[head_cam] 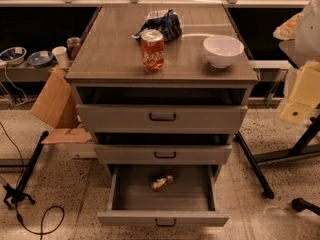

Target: Pick orange can from bottom drawer and place on counter

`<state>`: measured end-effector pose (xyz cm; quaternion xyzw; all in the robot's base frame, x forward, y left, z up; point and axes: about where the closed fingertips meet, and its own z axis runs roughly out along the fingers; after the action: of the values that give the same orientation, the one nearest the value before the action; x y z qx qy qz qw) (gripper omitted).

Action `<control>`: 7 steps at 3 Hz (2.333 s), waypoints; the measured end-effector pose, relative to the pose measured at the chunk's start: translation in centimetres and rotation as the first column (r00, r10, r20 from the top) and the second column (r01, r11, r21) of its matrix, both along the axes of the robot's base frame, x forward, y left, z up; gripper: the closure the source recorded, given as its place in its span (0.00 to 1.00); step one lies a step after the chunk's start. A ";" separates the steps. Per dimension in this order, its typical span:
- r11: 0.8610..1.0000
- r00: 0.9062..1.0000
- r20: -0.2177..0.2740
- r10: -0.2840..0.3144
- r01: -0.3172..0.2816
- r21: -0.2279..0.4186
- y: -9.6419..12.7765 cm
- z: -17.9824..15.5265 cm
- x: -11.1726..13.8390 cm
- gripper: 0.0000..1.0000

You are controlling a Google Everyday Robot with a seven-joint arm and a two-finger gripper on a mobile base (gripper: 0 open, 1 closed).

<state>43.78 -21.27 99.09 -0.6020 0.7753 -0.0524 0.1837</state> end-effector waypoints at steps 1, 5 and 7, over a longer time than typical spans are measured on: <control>1.000 1.000 0.013 0.011 -0.011 0.007 -0.1 -0.3 -0.2 0.00; 0.751 0.792 -0.132 0.597 -0.609 -0.255 6.4 -18.9 1.6 0.00; 0.587 0.655 -0.241 0.717 -0.753 -0.298 8.4 -26.0 2.0 0.00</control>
Offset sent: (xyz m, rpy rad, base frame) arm 0.0078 0.0243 -0.0756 -0.1338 -0.0058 0.2837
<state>45.78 -12.85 73.07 -0.8930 0.4399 -0.0892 0.0342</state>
